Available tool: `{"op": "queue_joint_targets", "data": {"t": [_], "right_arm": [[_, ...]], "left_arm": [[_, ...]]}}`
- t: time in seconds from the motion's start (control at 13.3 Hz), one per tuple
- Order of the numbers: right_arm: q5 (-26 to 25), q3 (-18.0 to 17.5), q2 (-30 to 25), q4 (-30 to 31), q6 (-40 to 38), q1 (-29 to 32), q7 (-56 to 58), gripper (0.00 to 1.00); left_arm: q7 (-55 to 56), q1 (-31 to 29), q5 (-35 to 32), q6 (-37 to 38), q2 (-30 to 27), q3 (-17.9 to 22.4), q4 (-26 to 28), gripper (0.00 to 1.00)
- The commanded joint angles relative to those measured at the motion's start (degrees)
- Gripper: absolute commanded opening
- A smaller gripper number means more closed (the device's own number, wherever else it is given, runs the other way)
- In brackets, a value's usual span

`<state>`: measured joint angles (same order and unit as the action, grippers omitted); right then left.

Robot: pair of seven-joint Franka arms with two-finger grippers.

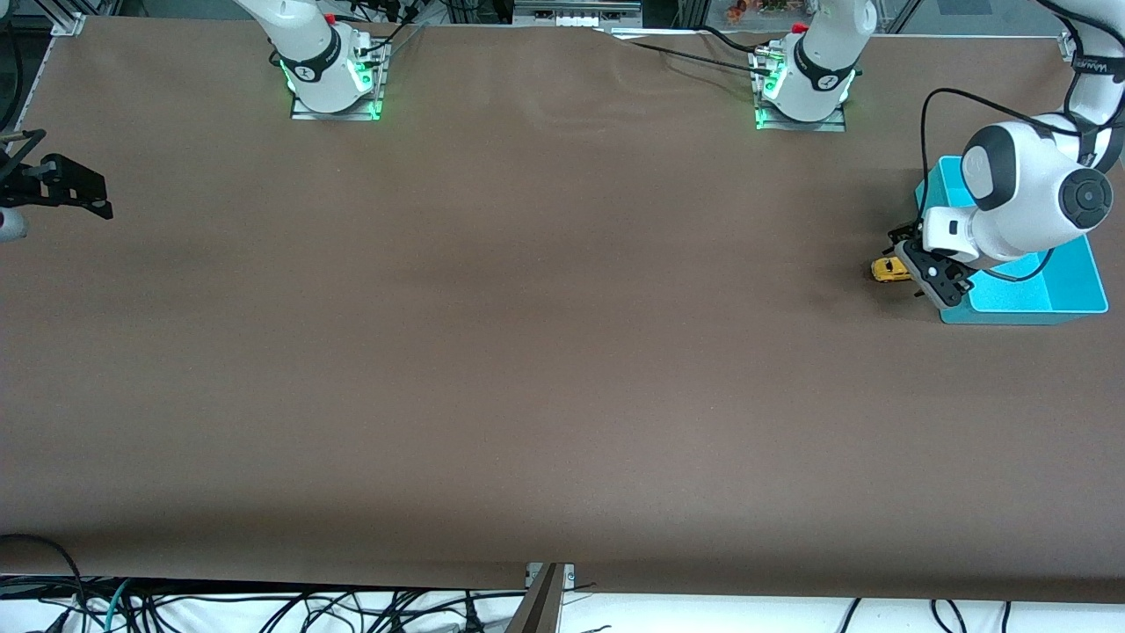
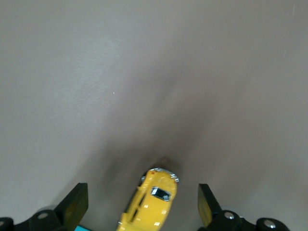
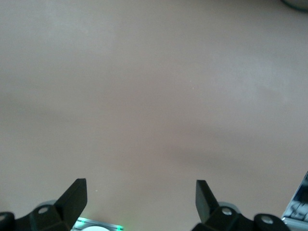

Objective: Wind and store yellow beetle car
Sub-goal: 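Lower the left gripper over the yellow car beside the cyan bin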

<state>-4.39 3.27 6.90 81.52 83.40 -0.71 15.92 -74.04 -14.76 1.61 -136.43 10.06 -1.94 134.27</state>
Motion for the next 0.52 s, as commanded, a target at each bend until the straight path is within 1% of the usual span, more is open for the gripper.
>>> {"op": "queue_joint_targets", "data": {"t": [0.0, 0.3, 0.45], "right_arm": [[1.0, -0.6, -3.5, 3.9, 0.5, 0.6, -3.8, 1.0], [1.0, -1.0, -3.6, 4.9, 0.8, 0.4, -6.2, 1.0], [1.1, -0.7, -2.9, 4.5, 0.5, 0.5, -6.5, 1.0]], "left_arm": [[-11.8, -2.2, -1.8, -5.1, 2.2, -0.5, 2.8, 1.0], [-14.1, -3.0, -2.0, -6.0, 2.6, -0.4, 5.8, 1.0], [-17.5, -4.0, -2.0, -7.3, 2.8, -0.5, 7.3, 1.0]]}}
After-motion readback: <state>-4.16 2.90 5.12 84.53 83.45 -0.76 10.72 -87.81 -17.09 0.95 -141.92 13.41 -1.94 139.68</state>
